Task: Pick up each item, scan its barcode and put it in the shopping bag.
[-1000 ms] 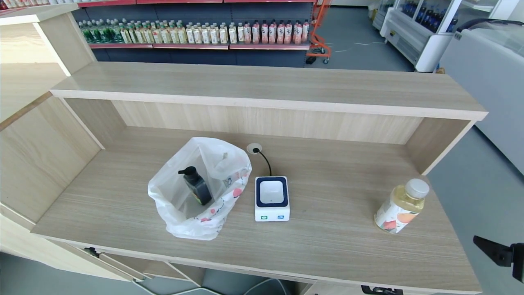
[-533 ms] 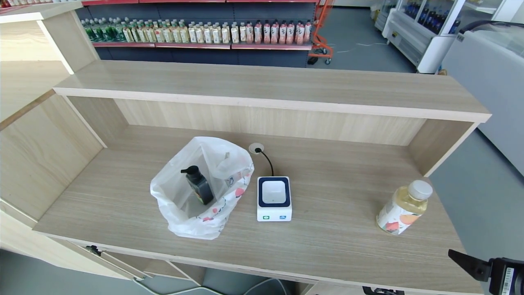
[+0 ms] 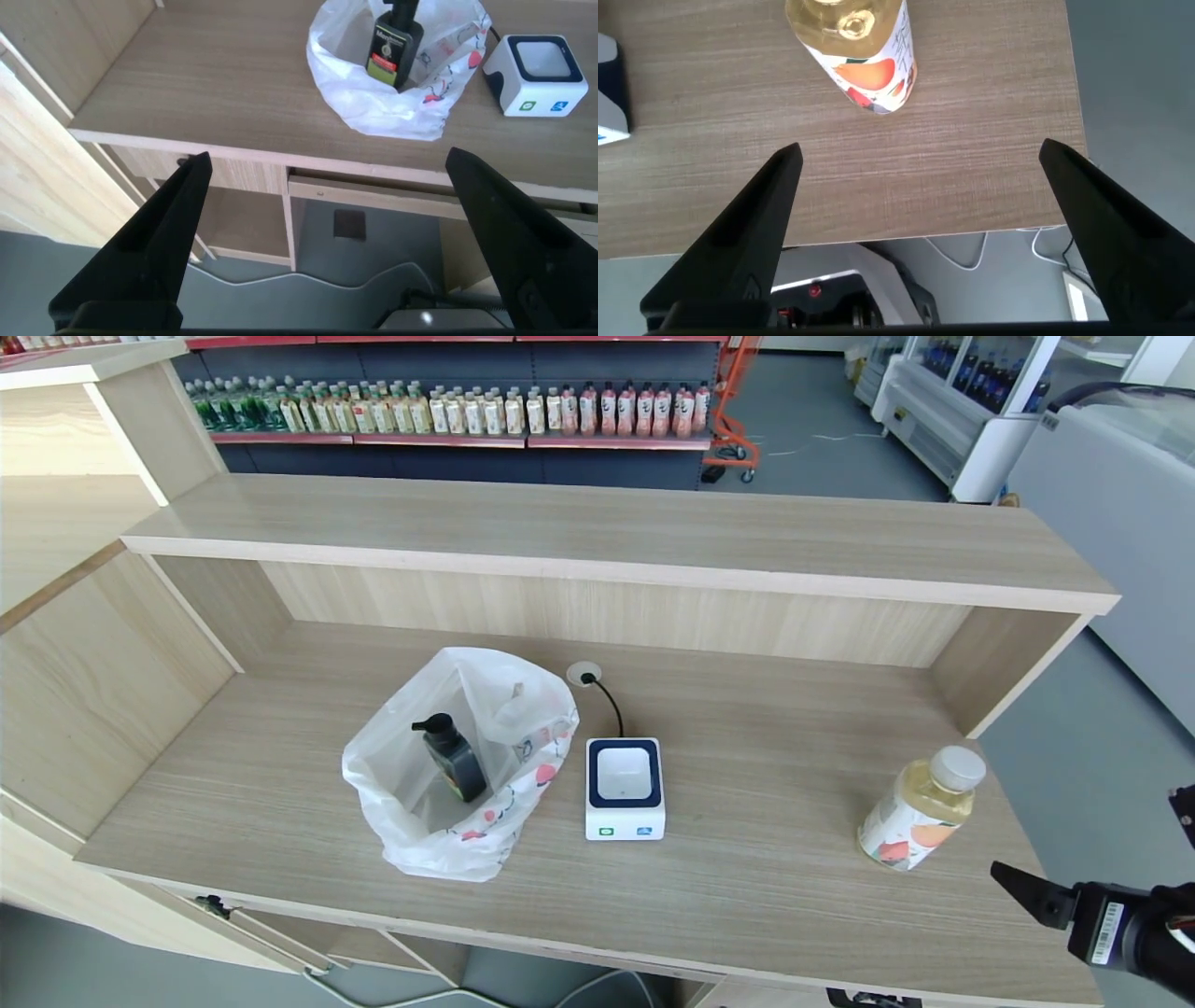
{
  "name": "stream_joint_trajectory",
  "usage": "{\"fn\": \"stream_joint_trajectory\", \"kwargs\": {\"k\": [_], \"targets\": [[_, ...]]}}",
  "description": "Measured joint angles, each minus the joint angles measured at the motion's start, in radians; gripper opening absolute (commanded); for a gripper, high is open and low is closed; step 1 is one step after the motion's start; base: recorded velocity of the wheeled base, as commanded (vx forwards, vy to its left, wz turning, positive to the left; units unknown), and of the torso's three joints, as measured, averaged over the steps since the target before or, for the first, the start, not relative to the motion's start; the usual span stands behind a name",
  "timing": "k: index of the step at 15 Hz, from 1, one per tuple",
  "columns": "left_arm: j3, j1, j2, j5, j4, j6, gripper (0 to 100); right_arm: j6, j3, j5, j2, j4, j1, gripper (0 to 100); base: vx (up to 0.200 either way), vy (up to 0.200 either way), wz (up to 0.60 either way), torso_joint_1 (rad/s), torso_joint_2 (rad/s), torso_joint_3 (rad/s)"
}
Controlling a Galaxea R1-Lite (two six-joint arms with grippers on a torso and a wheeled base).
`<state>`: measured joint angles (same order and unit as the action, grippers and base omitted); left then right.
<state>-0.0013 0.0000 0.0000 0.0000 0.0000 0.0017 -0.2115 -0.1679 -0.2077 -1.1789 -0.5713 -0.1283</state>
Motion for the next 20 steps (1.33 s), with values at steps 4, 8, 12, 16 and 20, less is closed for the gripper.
{"fn": "stream_joint_trajectory", "kwargs": {"k": [4, 8, 12, 16, 20], "targets": [[0.0, 0.0, 0.0, 0.0, 0.0, 0.0, 100, 0.025, 0.047, -0.005, -0.15, -0.221, 0.014, 100, 0.0, 0.0, 0.0, 0.0, 0.0, 0.0], [0.0, 0.0, 0.0, 0.0, 0.0, 0.0, 100, 0.031, 0.057, -0.005, -0.28, -0.357, 0.016, 100, 0.0, 0.0, 0.0, 0.0, 0.0, 0.0], [0.0, 0.0, 0.0, 0.0, 0.0, 0.0, 100, 0.037, 0.053, -0.006, -0.439, -0.565, 0.023, 100, 0.0, 0.0, 0.0, 0.0, 0.0, 0.0], [0.0, 0.0, 0.0, 0.0, 0.0, 0.0, 100, 0.037, 0.05, -0.004, -0.588, -0.737, 0.023, 100, 0.0, 0.0, 0.0, 0.0, 0.0, 0.0], [0.0, 0.0, 0.0, 0.0, 0.0, 0.0, 100, 0.037, 0.041, -0.001, -0.712, -0.881, 0.018, 100, 0.0, 0.0, 0.0, 0.0, 0.0, 0.0]]}}
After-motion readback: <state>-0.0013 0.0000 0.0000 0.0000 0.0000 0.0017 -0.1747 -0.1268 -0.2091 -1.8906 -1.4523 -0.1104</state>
